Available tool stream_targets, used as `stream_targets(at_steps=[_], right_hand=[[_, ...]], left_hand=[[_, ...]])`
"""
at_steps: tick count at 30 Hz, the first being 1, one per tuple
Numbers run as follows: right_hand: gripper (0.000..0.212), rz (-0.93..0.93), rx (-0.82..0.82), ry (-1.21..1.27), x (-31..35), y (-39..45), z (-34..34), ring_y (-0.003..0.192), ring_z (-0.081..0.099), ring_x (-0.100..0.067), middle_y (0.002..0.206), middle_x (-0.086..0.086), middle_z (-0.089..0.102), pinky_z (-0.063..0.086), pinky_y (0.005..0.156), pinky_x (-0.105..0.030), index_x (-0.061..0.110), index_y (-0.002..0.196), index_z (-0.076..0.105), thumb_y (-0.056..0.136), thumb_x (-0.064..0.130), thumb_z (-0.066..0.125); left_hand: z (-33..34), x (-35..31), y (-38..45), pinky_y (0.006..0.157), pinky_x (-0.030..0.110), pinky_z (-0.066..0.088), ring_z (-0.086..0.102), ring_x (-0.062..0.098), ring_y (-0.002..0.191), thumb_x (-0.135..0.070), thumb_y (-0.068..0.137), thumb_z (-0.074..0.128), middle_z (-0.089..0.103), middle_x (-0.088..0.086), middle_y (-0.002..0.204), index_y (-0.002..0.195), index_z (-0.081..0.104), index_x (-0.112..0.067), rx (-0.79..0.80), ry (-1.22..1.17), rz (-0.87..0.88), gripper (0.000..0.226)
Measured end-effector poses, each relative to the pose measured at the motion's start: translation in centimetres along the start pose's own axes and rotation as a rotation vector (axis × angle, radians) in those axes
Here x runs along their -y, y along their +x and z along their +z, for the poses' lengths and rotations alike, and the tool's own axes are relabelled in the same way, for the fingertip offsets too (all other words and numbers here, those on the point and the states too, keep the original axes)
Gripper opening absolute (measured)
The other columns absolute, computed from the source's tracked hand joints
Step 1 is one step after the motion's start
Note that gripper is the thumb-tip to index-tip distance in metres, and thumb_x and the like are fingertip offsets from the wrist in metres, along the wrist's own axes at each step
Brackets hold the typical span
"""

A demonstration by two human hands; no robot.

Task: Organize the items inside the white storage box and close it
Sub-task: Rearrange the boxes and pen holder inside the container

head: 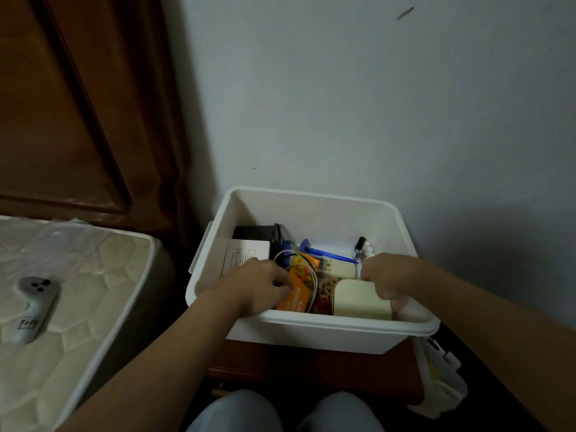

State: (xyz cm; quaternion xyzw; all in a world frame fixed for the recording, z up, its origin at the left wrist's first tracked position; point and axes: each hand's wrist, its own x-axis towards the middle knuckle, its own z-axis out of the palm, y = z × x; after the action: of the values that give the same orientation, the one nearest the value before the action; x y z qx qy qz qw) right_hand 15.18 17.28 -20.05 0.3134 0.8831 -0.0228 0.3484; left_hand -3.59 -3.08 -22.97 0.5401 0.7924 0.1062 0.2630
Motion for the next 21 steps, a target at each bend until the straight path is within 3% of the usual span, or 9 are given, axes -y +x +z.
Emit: stream_targets(at_steps=[2, 4, 6, 9, 12, 15, 18, 21], right_hand=[[0.035, 0.006, -0.113, -0.118, 0.5, 0.1, 0.3, 0.079, 0.059, -0.015, 0.098, -0.001, 0.061, 0.047, 0.065, -0.027, 0.014, 0.126, 0.067, 0.093, 0.003, 0.06], [0.029, -0.048, -0.246, -0.136, 1.0, 0.3, 0.5, 0.088, 0.062, -0.017, 0.109, 0.001, 0.065, 0.045, 0.069, -0.03, 0.023, 0.122, 0.068, 0.094, 0.014, 0.062], [0.03, -0.193, -0.288, 0.037, 1.5, 0.5, 1.1, 0.104, 0.064, -0.015, 0.122, 0.009, 0.064, 0.047, 0.079, -0.028, 0.032, 0.124, 0.068, 0.095, 0.025, 0.066], [0.028, -0.336, -0.221, 0.246, 2.5, 0.4, 2.3, 0.113, 0.06, -0.006, 0.121, 0.017, 0.061, 0.049, 0.094, -0.027, 0.037, 0.121, 0.072, 0.092, 0.035, 0.073], [0.021, -0.29, -0.159, 0.274, 3.0, 0.6, 2.7, 0.104, 0.063, -0.006, 0.114, 0.015, 0.068, 0.051, 0.088, -0.025, 0.033, 0.115, 0.076, 0.096, 0.031, 0.067], [0.02, -0.271, -0.113, 0.291, 3.4, 0.5, 1.4, 0.098, 0.069, -0.008, 0.107, 0.01, 0.077, 0.058, 0.093, -0.03, 0.024, 0.106, 0.081, 0.098, 0.027, 0.063], [0.016, -0.26, -0.276, 0.527, 3.6, 1.0, -0.8, 0.087, 0.069, -0.002, 0.092, 0.014, 0.075, 0.057, 0.081, -0.027, 0.025, 0.096, 0.082, 0.097, 0.026, 0.066], [0.015, -0.198, -0.392, 0.852, 5.2, 2.1, -3.4, 0.083, 0.07, -0.008, 0.091, 0.01, 0.075, 0.053, 0.071, -0.022, 0.03, 0.095, 0.078, 0.095, 0.021, 0.066]], left_hand=[[-0.1, 0.0, 0.0, 0.104, 0.045, 0.048, 0.051, 0.015, 0.121, -0.05, 0.098, 0.052, 0.056, -0.009, 0.136, 0.122, 0.069, -0.045, -0.001, 0.001, -0.004, 0.03], [-0.2, -0.1, 0.0, 0.102, 0.043, 0.048, 0.052, 0.014, 0.119, -0.047, 0.099, 0.053, 0.056, -0.009, 0.135, 0.121, 0.07, -0.043, -0.004, -0.002, -0.009, 0.028], [-0.2, -0.2, -0.2, 0.099, 0.039, 0.05, 0.054, 0.012, 0.114, -0.041, 0.1, 0.054, 0.058, -0.008, 0.131, 0.121, 0.071, -0.039, -0.026, -0.009, -0.019, 0.028], [-0.3, -0.5, -0.6, 0.093, 0.034, 0.053, 0.058, 0.012, 0.109, -0.029, 0.1, 0.053, 0.06, -0.006, 0.125, 0.12, 0.071, -0.033, -0.123, -0.029, -0.075, 0.028], [-0.3, -0.7, -1.2, 0.093, 0.038, 0.055, 0.059, 0.016, 0.111, -0.024, 0.099, 0.051, 0.059, -0.005, 0.129, 0.126, 0.068, -0.031, -0.245, -0.023, -0.166, 0.032], [-0.2, -0.7, -1.5, 0.101, 0.044, 0.053, 0.055, 0.022, 0.124, -0.023, 0.098, 0.052, 0.053, 0.0, 0.142, 0.145, 0.055, -0.027, -0.294, 0.001, -0.236, 0.047], [-0.2, -0.7, -1.4, 0.113, 0.046, 0.045, 0.042, 0.026, 0.141, -0.022, 0.098, 0.054, 0.042, 0.004, 0.155, 0.156, 0.04, -0.022, -0.242, -0.016, -0.289, 0.06], [-0.2, -0.7, -1.2, 0.117, 0.05, 0.041, 0.037, 0.031, 0.145, -0.024, 0.098, 0.054, 0.035, 0.009, 0.159, 0.156, 0.036, -0.015, -0.146, -0.029, -0.355, 0.061]])
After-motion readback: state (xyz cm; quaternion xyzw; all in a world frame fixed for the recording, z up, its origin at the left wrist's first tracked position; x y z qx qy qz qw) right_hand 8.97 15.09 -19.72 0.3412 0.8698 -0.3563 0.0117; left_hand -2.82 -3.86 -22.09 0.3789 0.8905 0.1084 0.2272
